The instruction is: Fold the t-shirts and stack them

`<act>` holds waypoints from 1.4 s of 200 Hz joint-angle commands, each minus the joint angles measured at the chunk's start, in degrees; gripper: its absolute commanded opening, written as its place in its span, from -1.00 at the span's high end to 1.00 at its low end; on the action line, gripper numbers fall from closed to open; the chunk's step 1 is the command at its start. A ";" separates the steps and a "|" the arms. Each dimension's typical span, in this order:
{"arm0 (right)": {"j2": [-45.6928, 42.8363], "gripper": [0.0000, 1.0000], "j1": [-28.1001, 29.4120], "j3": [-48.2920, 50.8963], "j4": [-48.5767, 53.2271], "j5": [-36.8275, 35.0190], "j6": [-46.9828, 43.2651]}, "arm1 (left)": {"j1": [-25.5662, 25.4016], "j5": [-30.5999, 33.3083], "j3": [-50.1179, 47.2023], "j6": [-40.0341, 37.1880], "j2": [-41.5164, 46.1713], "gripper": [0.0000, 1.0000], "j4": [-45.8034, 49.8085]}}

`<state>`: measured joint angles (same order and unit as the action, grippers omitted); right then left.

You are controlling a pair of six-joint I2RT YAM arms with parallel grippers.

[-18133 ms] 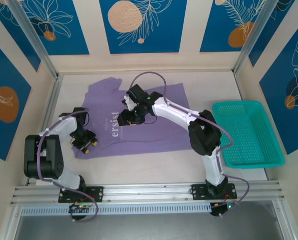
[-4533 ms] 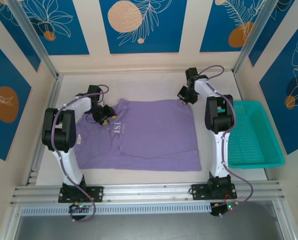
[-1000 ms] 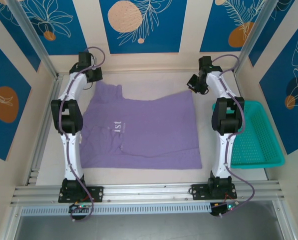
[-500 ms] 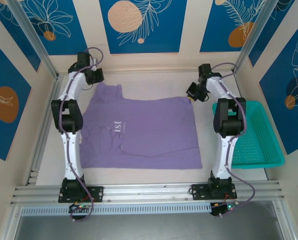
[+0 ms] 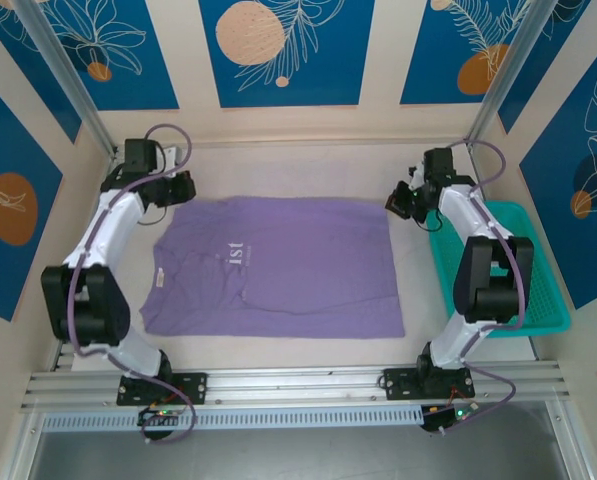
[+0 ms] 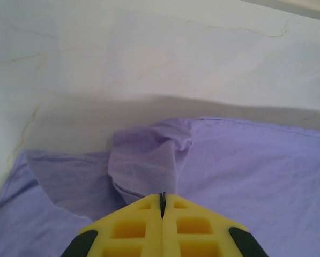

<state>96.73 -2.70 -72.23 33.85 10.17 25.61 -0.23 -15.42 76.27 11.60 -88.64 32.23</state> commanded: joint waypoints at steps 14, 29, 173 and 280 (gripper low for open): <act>-5.62 1.00 -1.96 6.52 -2.47 3.54 -2.43 | 0.18 7.97 -9.53 0.90 10.75 0.88 0.51; -6.35 1.00 -2.13 8.43 -3.11 3.71 -2.51 | 0.22 10.41 -13.15 1.97 14.23 0.80 0.67; -9.03 0.96 -4.05 15.11 -3.36 -0.15 -2.76 | 0.23 20.07 -24.76 7.29 22.62 0.79 2.40; -10.56 0.23 -1.96 14.30 -6.57 -0.33 13.12 | 0.01 6.95 -3.69 8.34 -1.99 0.09 9.99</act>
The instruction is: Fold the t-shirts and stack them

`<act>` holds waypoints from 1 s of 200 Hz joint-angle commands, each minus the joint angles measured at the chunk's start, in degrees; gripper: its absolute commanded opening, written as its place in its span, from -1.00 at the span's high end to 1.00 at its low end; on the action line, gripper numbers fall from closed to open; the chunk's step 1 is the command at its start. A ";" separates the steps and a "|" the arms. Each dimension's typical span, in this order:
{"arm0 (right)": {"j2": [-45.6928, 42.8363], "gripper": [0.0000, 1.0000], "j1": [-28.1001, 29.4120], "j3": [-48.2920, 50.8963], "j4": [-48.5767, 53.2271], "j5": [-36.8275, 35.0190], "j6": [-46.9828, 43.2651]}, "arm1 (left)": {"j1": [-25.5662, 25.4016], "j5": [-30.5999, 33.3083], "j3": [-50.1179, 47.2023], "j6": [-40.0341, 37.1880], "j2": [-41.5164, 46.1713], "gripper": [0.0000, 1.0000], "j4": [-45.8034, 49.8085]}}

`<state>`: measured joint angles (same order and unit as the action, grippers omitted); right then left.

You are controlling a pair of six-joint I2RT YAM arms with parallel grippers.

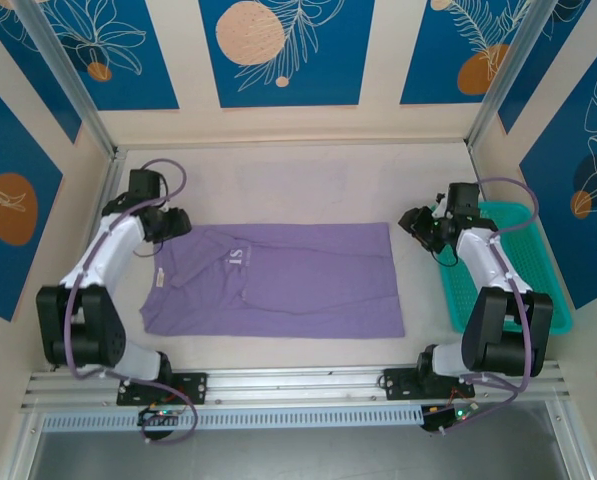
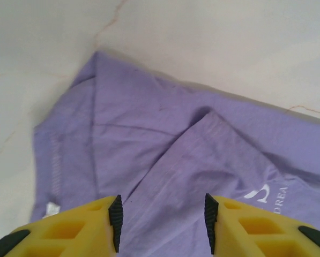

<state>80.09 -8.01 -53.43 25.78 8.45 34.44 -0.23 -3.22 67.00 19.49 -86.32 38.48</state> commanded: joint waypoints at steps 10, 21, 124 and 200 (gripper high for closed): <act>10.67 0.36 6.14 -8.11 4.58 0.14 4.28 | -0.33 -5.41 8.24 0.39 -7.33 0.11 4.79; 15.66 0.45 9.26 -12.30 7.19 -1.58 3.53 | -1.08 -5.30 10.82 0.05 -10.95 0.13 5.77; 43.43 0.52 16.82 -36.57 21.58 -12.44 5.78 | -1.78 9.19 26.22 3.16 -36.06 0.36 14.27; 48.55 0.47 11.37 -44.03 25.20 -11.21 9.51 | 2.64 12.55 35.19 4.90 -42.33 0.23 16.46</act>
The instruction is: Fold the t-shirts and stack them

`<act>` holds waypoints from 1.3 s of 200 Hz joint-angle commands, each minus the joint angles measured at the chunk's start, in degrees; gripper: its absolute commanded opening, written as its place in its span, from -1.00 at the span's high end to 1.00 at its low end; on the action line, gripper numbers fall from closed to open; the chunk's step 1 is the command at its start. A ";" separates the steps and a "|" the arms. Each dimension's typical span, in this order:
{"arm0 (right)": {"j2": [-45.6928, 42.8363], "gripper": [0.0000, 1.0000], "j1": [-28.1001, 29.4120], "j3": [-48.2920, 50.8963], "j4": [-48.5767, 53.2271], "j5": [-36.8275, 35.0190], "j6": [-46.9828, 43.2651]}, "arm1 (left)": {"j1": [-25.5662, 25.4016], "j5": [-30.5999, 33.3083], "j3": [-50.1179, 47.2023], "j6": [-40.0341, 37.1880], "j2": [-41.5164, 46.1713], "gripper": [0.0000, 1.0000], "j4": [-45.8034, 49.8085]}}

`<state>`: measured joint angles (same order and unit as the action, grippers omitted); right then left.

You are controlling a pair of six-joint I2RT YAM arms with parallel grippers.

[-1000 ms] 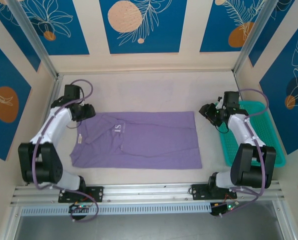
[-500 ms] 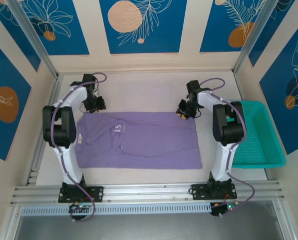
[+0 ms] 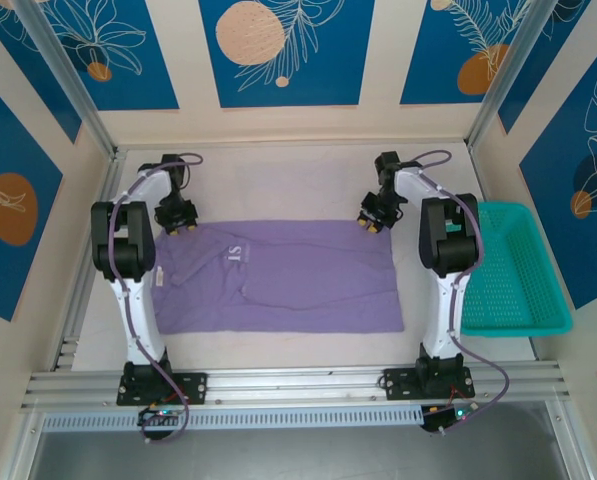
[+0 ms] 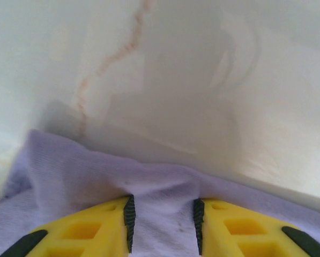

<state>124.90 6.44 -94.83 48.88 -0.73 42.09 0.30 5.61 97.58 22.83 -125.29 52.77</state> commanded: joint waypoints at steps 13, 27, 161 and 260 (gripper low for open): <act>5.38 0.42 -3.12 -6.74 2.41 -1.17 1.37 | 2.32 2.78 7.86 1.75 -4.43 0.18 3.42; 7.51 0.34 -2.80 -12.79 3.57 -0.45 0.55 | 2.43 0.75 11.80 1.70 -5.45 0.11 4.71; 11.96 -0.19 20.34 -28.80 -15.14 27.27 -6.14 | -0.57 -19.17 10.00 7.36 0.26 0.37 3.80; 30.50 0.11 30.21 -52.15 -9.26 23.27 -5.12 | -0.55 -19.93 11.12 5.72 -6.64 0.40 4.62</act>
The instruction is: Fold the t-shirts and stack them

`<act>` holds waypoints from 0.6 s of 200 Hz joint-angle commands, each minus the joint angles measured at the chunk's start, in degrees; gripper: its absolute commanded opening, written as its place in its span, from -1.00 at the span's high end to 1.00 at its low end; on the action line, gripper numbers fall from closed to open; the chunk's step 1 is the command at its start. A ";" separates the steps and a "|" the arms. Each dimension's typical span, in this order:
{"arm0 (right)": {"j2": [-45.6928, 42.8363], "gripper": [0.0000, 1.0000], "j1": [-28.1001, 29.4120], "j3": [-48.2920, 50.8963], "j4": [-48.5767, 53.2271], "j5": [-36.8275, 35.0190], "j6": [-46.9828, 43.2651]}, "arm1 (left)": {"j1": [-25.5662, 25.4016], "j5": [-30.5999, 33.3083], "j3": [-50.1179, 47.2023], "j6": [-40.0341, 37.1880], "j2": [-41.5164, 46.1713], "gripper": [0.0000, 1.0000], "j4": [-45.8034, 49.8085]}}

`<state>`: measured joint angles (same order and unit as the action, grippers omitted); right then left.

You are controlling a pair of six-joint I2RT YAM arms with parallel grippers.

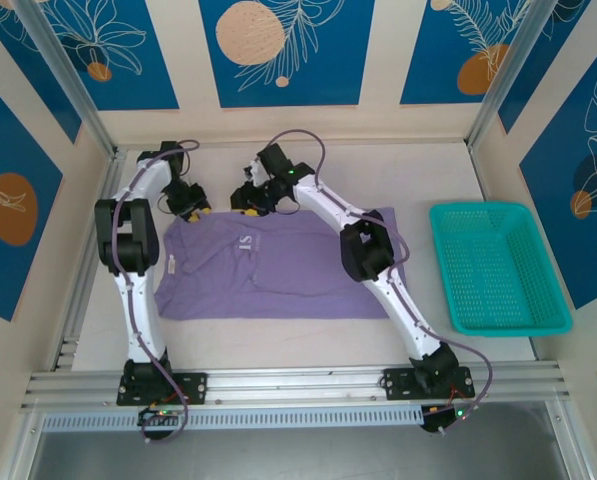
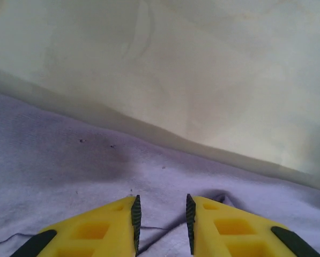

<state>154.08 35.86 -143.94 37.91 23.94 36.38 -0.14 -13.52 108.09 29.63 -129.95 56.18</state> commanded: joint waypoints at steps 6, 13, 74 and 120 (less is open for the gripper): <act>1.77 0.11 0.86 -3.42 1.55 -1.84 0.92 | -0.08 -0.74 0.71 -1.35 -2.22 0.40 1.30; 2.13 0.11 0.97 -3.77 1.11 -1.92 1.05 | -0.05 -0.49 0.95 -1.66 -2.41 0.40 1.58; 4.63 0.10 2.63 -6.37 1.11 -3.53 -0.37 | 0.05 -0.62 1.07 -2.06 -3.90 0.41 1.74; 5.27 0.10 3.19 -6.27 0.91 -2.44 -0.82 | 0.14 -0.35 1.32 -2.19 -4.14 0.41 1.75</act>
<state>157.86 38.04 -148.51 38.15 20.53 36.77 -0.14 -13.52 108.18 28.36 -132.09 56.42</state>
